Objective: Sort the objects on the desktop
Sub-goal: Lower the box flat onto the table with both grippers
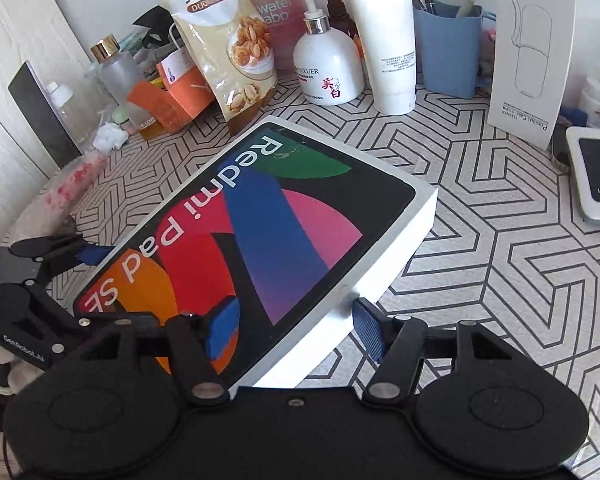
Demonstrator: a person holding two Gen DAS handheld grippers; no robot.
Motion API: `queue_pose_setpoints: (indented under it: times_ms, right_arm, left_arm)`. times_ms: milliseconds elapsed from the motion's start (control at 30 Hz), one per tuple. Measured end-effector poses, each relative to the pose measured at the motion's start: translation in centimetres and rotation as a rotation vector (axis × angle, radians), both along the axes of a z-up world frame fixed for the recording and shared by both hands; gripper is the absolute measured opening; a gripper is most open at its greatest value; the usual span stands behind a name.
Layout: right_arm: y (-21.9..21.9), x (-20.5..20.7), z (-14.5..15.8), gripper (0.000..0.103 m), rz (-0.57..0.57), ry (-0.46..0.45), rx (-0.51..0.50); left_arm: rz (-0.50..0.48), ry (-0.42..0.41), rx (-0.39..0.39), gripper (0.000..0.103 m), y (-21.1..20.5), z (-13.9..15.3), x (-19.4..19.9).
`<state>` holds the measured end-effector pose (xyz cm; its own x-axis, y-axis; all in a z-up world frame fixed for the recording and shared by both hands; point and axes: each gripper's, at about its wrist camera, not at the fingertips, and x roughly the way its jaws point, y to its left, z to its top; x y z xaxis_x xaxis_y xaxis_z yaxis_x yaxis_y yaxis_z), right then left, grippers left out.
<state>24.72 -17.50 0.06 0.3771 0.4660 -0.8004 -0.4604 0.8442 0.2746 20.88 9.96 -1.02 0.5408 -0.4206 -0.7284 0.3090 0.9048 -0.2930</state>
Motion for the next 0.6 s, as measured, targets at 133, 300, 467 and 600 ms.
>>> queue_pose_setpoints:
  times_ms: [133,300,467,600]
  right_arm:
    - [0.1,0.4,0.6,0.068,0.026,-0.01,-0.046]
    - [-0.4,1.1,1.3,0.067,0.02,-0.052,-0.152]
    - [-2.8,0.6,1.7,0.067,-0.017,-0.088,-0.242]
    - [-5.6,-2.0,1.1,0.069,-0.094,-0.142,-0.185]
  left_arm:
    - [-0.001,0.029,0.012,0.103,-1.3,0.3,0.1]
    - [-0.005,0.028,0.037,0.103,-4.8,0.6,0.6]
    - [-0.028,0.028,0.043,0.103,-8.6,0.4,0.8]
    - [-0.011,0.007,0.04,0.103,-9.9,0.2,-0.5]
